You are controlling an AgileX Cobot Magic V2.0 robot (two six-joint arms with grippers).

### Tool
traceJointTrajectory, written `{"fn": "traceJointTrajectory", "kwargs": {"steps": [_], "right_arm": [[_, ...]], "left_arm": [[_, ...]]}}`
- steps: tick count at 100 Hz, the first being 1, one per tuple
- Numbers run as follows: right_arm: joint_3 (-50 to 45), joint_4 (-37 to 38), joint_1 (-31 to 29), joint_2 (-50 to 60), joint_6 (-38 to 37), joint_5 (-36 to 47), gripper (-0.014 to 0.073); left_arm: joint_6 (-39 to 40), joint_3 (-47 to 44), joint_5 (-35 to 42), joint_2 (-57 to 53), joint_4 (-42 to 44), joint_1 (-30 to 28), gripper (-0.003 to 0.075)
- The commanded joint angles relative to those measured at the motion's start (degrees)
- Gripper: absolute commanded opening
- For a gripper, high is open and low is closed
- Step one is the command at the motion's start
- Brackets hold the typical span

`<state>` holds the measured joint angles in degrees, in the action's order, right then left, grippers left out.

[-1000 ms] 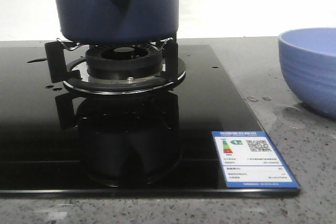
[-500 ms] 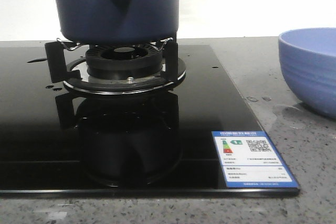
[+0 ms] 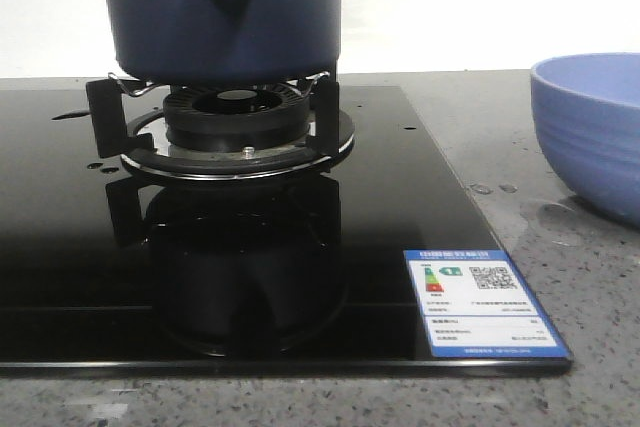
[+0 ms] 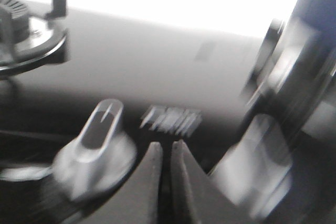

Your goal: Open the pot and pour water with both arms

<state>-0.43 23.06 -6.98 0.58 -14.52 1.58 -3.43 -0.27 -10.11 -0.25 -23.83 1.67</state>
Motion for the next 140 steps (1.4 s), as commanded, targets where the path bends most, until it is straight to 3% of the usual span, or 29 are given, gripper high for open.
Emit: {"fn": "traceJointTrajectory", "kwargs": {"steps": [1,17,53,73,94,116,125,140], "right_arm": [[-1.5,-1.6,-0.3,1.0,-0.2,8.0,-0.0063],[-1.4,-8.6,-0.3,1.0,-0.7,8.6,-0.0063],[-0.2,-29.5,-0.3,1.0,-0.7,9.2,-0.0063],[5.6,-32.8,-0.2,0.9,-0.7,-5.6,-0.0063],[13.4,-32.6,-0.2,-3.2,-0.7,-13.6,-0.0063],[24.5,-30.6,-0.2,-12.5,2.4,-22.2,-0.0063],[28.3,-30.6,-0.1,-16.0,5.5,-24.2,-0.0063],[32.4,-30.6,1.4,-19.4,5.6,-26.8,-0.0063]], "left_arm": [[0.6,-1.6,9.2,-1.5,-14.5,0.0,-0.002],[0.6,-1.6,10.4,-1.5,-25.4,0.0,-0.002],[0.6,-1.3,9.0,-1.5,-28.1,0.0,-0.002],[0.6,0.8,5.3,-1.5,-30.9,0.0,-0.002],[0.4,7.9,4.2,0.9,-21.7,0.0,-0.002],[0.3,22.0,-3.8,11.2,-3.7,0.0,-0.002],[0.1,27.3,-6.7,16.5,-1.1,0.3,-0.002],[-6.2,31.3,-5.3,21.3,-1.4,5.7,-0.002]]}}
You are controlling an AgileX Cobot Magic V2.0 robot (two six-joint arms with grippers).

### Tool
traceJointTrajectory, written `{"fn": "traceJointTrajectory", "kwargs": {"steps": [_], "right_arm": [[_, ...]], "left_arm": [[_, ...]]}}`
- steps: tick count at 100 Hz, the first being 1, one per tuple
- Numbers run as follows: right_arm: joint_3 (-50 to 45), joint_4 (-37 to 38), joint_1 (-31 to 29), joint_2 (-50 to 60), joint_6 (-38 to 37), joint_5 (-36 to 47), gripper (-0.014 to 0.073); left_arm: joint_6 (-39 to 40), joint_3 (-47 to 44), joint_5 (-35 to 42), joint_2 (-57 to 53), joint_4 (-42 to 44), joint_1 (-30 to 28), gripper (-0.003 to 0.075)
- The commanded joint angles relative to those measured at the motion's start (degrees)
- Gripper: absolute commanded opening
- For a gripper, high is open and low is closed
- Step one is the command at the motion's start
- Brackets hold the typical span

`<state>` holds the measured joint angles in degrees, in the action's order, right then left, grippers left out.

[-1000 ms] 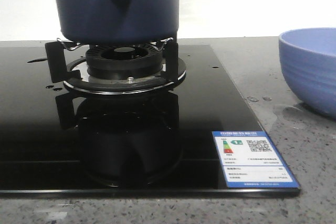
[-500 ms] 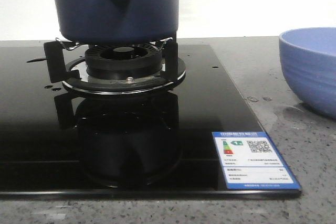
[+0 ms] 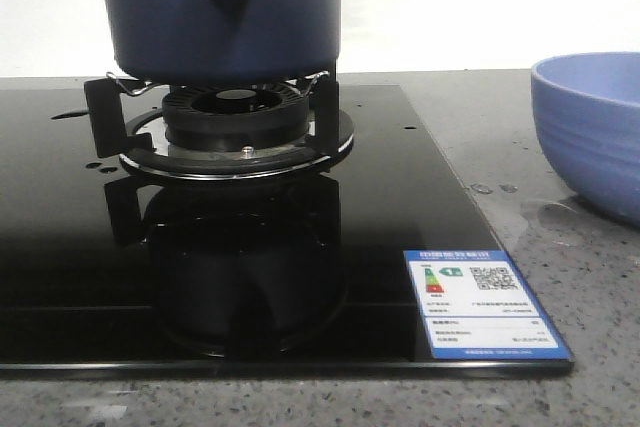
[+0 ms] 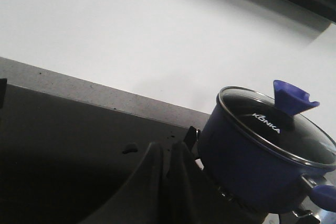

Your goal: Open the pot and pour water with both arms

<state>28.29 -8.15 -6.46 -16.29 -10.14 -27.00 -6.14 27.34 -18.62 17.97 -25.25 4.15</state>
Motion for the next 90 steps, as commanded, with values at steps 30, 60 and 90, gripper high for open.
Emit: {"fn": "traceJointTrajectory", "kwargs": {"steps": [30,60,90], "right_arm": [[4.0,0.8,2.8,-5.7,1.7,-2.1,-0.0063],[10.3,-1.1,2.9,-9.4,2.1,-14.4,-0.0063],[14.1,-1.1,5.9,-10.9,2.0,-15.6,-0.0063]], "left_arm": [[-4.3,4.6,6.1,7.5,0.2,13.5,-0.002],[-4.3,4.7,2.5,7.6,-2.7,15.6,-0.002],[-7.6,9.5,-3.2,8.6,-7.6,22.2,-0.0019]]}}
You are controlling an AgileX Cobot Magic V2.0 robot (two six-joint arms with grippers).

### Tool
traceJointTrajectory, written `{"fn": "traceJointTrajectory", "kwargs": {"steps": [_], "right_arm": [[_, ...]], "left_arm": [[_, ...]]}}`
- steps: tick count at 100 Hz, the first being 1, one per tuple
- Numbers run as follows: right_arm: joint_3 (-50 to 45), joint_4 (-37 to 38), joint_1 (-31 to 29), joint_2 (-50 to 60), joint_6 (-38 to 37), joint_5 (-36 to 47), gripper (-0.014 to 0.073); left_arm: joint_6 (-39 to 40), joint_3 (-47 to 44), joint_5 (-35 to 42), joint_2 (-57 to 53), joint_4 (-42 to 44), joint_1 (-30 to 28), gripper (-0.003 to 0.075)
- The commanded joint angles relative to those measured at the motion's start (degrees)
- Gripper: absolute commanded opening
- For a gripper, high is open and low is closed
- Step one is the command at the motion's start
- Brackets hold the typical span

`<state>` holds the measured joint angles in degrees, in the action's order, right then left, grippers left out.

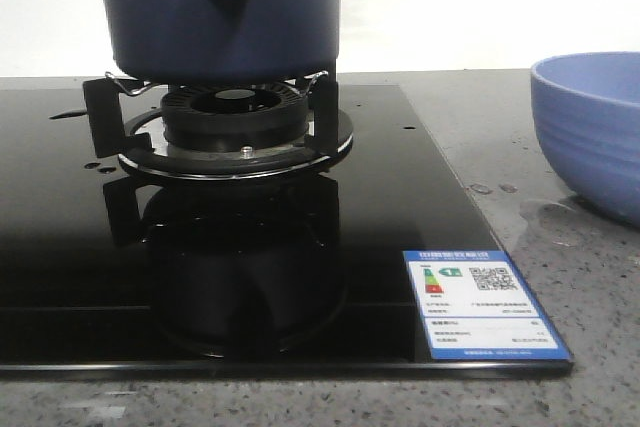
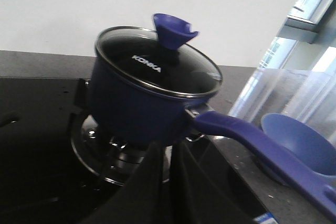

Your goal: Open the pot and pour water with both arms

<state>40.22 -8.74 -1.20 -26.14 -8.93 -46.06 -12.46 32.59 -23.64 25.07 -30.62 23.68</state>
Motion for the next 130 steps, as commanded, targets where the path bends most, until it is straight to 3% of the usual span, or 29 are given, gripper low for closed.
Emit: {"fn": "traceJointTrajectory", "kwargs": {"steps": [1,49,56,71,78,110,122,130], "right_arm": [[2.1,-0.5,0.6,-1.1,0.8,3.4,-0.0063],[2.1,-0.5,0.8,-1.3,0.8,3.4,-0.0063],[2.1,-0.5,0.8,-1.3,0.8,3.4,-0.0063],[2.1,-0.6,0.8,-1.3,0.8,3.4,-0.0063],[2.1,-0.7,0.8,-1.3,0.8,3.4,-0.0063],[2.1,-1.2,0.8,-1.3,0.8,3.3,-0.0063],[2.1,-1.7,0.8,-1.3,0.8,3.3,-0.0063],[2.1,-1.8,0.8,-1.3,0.8,3.3,-0.0063]], "left_arm": [[-1.3,4.4,1.8,1.5,-2.3,3.1,-0.0019],[-2.8,14.0,3.2,3.8,-4.5,18.9,-0.0002],[-2.8,14.2,3.6,3.8,-4.4,19.9,0.0076],[-2.8,14.3,1.9,5.0,-5.9,20.4,0.037],[-2.8,14.3,0.0,6.4,-8.9,20.4,0.0435],[-2.9,18.0,-7.2,15.3,-25.6,20.4,0.04],[-5.9,21.0,-14.5,19.6,-30.7,20.4,0.0363],[-12.8,23.5,-23.3,22.7,-34.7,20.3,0.0349]]}}
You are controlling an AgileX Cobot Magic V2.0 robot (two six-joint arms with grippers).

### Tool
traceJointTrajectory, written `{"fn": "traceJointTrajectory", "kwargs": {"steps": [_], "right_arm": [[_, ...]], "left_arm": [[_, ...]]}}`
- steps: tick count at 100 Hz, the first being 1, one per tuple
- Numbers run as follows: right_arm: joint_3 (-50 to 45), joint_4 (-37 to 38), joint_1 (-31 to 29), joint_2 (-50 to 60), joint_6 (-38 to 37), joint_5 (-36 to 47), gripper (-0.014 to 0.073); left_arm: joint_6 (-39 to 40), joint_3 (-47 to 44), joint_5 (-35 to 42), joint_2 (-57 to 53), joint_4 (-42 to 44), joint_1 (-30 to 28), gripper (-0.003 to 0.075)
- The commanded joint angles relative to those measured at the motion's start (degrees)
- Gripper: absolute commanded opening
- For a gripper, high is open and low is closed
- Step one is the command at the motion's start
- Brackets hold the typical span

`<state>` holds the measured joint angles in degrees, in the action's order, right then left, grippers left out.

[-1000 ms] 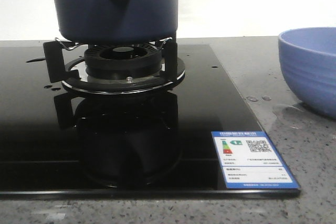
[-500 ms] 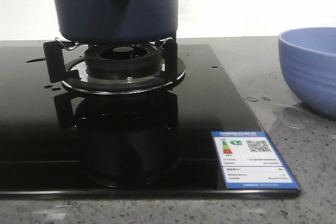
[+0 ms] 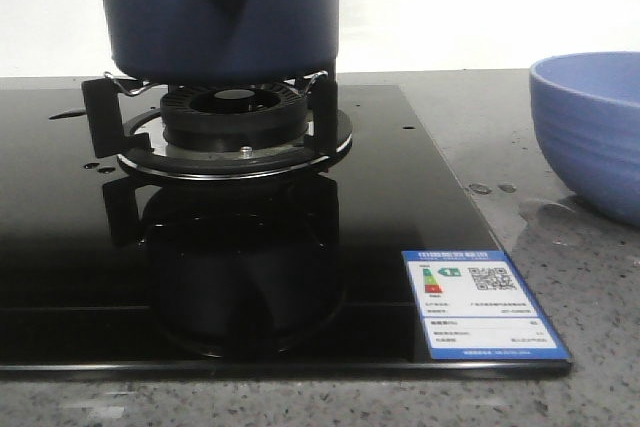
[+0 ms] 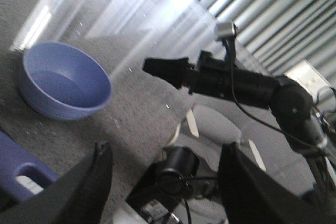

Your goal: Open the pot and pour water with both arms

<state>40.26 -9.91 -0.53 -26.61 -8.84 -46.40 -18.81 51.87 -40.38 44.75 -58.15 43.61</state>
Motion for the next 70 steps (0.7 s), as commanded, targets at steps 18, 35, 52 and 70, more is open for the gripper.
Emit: {"fn": "traceJointTrajectory", "kwargs": {"steps": [18,35,52,70], "right_arm": [[2.1,-0.7,0.2,-0.8,0.7,3.6,-0.0063],[2.1,-0.7,0.2,-0.8,0.7,3.6,-0.0063],[2.1,-0.7,0.2,-0.8,0.7,3.5,-0.0063],[2.1,-0.7,0.2,-0.8,0.7,3.1,-0.0063]], "left_arm": [[-26.5,9.6,-14.5,8.2,-9.4,0.4,0.0345],[-43.9,11.5,-3.3,8.9,-3.7,0.4,0.0346],[-49.9,11.5,9.4,9.2,7.1,0.4,0.0408],[-49.8,11.5,19.3,10.9,8.7,-1.7,0.0459]]}}
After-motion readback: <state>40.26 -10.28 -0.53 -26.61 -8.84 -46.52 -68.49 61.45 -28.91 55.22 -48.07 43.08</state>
